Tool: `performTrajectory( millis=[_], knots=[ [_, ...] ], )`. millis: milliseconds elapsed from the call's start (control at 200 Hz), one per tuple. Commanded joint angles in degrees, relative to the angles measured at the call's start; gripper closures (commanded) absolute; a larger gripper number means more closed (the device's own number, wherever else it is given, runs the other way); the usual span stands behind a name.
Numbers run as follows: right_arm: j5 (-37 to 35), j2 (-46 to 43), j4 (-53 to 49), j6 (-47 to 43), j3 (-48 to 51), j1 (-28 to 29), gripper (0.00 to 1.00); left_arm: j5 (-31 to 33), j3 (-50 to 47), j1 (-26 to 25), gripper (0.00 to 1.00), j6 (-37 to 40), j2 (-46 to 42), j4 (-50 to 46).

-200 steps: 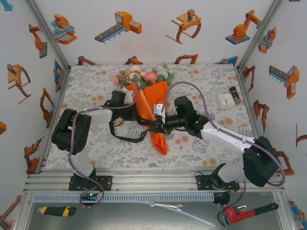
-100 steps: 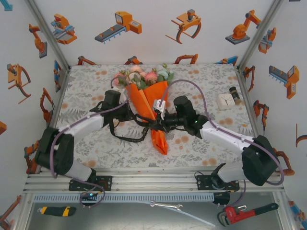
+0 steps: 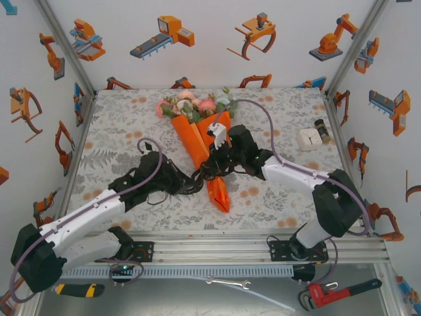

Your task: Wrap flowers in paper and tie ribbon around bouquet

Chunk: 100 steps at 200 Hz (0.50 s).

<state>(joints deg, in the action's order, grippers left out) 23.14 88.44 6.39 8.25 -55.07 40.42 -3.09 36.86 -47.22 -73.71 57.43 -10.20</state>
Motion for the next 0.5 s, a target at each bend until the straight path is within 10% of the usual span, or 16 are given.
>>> performTrajectory(
  millis=[0, 496],
  knots=[
    [-1.32, 0.59, 0.85, 4.58, -2.20, -1.45, 1.00, 10.61, -0.45, -7.13, 1.00, -10.15, 3.04, 6.53],
    [-0.70, -2.63, 0.02, 4.91, -0.65, -2.08, 1.00, 14.14, 13.15, -14.85, 0.93, -4.50, 34.59, 24.81]
  ],
)
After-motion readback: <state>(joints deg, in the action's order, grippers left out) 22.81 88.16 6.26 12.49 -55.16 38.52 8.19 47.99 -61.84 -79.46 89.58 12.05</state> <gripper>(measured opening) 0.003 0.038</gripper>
